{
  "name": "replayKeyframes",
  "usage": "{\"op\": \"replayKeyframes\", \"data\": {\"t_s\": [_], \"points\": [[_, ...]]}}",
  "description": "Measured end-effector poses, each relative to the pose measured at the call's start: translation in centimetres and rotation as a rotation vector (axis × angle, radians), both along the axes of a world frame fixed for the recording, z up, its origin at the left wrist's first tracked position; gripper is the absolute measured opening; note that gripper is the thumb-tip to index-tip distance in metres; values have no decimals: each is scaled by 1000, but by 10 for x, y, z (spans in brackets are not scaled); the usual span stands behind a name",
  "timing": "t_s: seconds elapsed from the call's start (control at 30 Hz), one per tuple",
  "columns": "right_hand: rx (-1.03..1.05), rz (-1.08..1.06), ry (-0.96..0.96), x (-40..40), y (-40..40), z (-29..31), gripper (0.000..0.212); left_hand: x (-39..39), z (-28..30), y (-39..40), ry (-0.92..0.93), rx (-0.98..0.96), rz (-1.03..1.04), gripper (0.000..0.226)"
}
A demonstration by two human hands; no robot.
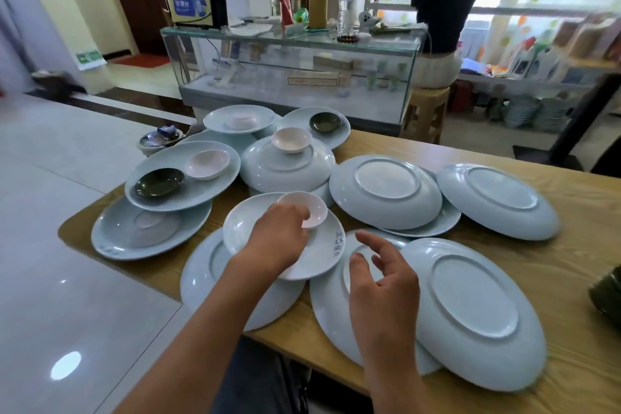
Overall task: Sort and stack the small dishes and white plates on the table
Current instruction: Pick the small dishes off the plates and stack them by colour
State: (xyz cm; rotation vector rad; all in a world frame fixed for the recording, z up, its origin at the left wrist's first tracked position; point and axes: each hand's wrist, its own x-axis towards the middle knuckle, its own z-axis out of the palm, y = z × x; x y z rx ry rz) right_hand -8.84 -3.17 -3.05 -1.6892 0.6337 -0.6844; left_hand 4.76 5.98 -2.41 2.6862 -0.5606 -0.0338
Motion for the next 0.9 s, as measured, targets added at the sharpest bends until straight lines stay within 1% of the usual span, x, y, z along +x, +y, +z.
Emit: {"op": "replayKeyframes", "data": {"t_s": [0.1, 0.23, 0.37, 0.47, 0.53, 0.6, 0.73, 0.9], "points": [[-30, -6, 11, -3, -4, -2, 28, 1, -5, 0, 1, 20, 0, 23], [-59, -11, 42, -5, -7, -6, 28, -4, -4, -5, -55, 1, 14, 22], [-69, -30, 30, -6, -12, -9, 26, -21, -2, -9, -155, -82, -22, 23], [-57, -30, 5, -6, -20, -9, 25, -38, 9, -13, -269, -193, -98, 17], [-37, -44, -26, -9, -27, -7, 23, -49, 18, -20, -336, -232, -181, 11], [-45, -54, -69, -13, -34, -5, 25, -58, 26, -26, -391, -279, -260, 11], [-42, -16, -155, -25, -55, 2, 35, -76, 38, -46, -399, -367, -381, 14], [-100, -23, -217, -50, -92, 13, 40, -98, 43, -79, -385, -388, -485, 16]]}}
